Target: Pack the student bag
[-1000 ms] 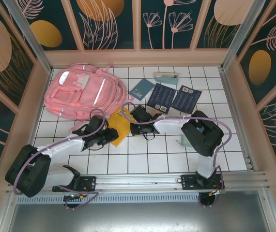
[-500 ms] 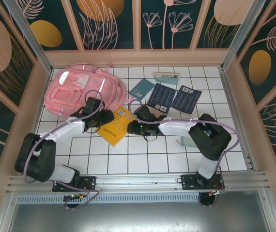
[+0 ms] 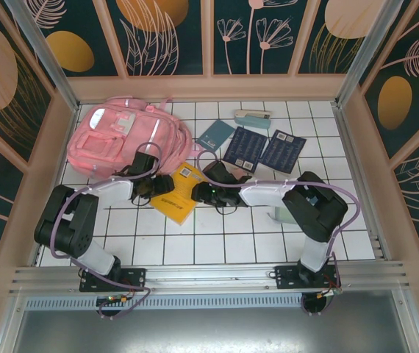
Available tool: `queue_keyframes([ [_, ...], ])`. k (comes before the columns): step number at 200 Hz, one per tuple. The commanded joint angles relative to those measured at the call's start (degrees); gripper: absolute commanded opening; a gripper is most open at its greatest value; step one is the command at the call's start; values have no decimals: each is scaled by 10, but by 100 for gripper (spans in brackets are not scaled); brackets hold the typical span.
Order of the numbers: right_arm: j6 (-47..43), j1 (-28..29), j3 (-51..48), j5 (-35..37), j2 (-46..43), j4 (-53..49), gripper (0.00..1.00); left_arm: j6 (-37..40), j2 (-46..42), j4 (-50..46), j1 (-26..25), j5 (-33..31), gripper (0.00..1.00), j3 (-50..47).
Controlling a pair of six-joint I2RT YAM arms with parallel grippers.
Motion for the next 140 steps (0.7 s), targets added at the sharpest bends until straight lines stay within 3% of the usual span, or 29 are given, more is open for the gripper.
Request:
queue_keyframes([
  [1,24,-13,-14,2,0,3,53,-45,-23,36,-25,89,61,-35],
  [44,36,-26,-33,11,-6,-31,46,-116,-40,82,-87,112,61,-74],
  [98,43,-29,-38,8,1,-47,36,-50,-10,-23,-87,-10,61,-37],
  [120,38,-29,-42,-17,9,-11,33,-53,12,12,-88,31,59,-42],
  [140,34,-29,-49,-37,11,21,30,-75,11,77,-91,118,56,-56],
])
